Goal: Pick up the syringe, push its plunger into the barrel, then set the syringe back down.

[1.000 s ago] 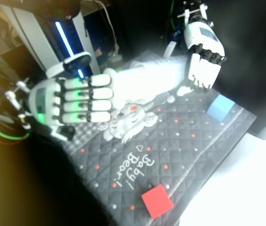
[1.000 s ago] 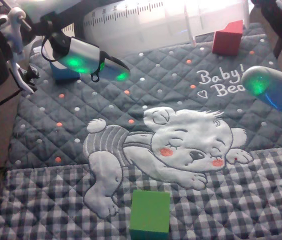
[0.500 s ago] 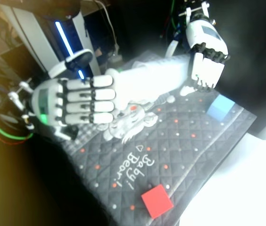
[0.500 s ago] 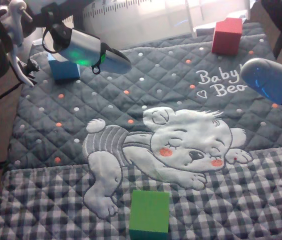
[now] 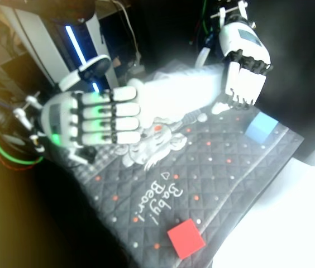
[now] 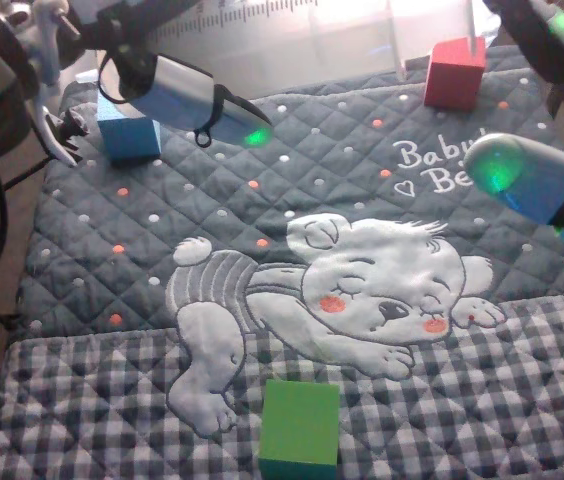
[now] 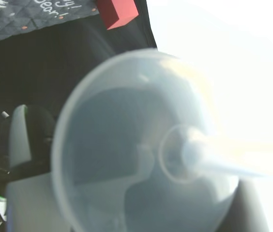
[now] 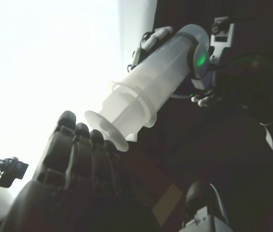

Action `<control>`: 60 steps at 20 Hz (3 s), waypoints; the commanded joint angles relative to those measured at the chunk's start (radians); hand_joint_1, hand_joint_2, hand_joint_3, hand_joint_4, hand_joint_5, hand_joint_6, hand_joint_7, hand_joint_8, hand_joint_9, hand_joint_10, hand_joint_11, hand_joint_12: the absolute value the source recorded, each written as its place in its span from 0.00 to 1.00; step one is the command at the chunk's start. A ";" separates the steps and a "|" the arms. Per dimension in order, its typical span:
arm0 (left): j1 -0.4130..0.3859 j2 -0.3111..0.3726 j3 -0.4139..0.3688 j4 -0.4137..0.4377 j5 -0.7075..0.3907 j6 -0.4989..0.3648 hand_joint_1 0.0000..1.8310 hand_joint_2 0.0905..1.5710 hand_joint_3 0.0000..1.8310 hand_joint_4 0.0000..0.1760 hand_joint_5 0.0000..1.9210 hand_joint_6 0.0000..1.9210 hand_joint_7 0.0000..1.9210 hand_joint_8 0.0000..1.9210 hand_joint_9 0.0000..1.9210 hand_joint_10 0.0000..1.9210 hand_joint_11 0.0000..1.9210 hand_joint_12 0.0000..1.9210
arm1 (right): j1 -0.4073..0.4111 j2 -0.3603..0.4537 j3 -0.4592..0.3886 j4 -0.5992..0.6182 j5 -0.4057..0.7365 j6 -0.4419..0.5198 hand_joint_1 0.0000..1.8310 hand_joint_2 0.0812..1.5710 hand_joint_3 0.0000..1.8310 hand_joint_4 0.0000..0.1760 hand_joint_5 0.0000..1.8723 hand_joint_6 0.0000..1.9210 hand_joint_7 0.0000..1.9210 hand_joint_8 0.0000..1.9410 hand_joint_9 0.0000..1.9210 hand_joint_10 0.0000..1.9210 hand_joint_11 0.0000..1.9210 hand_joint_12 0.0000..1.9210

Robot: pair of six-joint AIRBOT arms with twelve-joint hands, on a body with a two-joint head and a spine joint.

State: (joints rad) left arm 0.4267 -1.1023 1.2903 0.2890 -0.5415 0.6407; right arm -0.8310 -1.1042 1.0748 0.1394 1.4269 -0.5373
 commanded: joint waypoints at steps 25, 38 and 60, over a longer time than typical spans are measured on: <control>-0.032 -0.012 0.010 0.034 -0.085 -0.016 0.92 0.68 0.00 0.84 0.63 1.00 0.76 1.00 0.81 1.00 0.82 1.00 | 0.037 0.127 -0.003 -0.147 -0.024 0.024 0.02 0.69 0.00 0.00 0.04 0.00 0.01 0.00 0.00 0.00 0.02 0.02; -0.009 0.012 0.009 0.034 -0.066 -0.016 0.88 0.70 0.00 0.13 0.66 1.00 0.78 1.00 0.83 1.00 0.83 1.00 | 0.056 0.321 -0.066 -0.147 -0.024 -0.096 0.13 0.52 0.00 0.66 0.06 0.00 0.00 0.00 0.00 0.00 0.00 0.00; 0.021 -0.016 -0.013 0.237 0.074 -0.016 0.91 0.66 0.00 0.00 0.64 1.00 0.75 1.00 0.80 1.00 0.82 1.00 | 0.067 0.298 -0.064 -0.149 -0.023 -0.124 0.05 0.56 0.01 0.09 0.06 0.01 0.00 0.00 0.00 0.00 0.01 0.00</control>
State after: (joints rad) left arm 0.4606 -1.1202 1.2766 0.5526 -0.3542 0.6319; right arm -0.7769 -0.8085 1.0080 -0.0334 1.2804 -0.6636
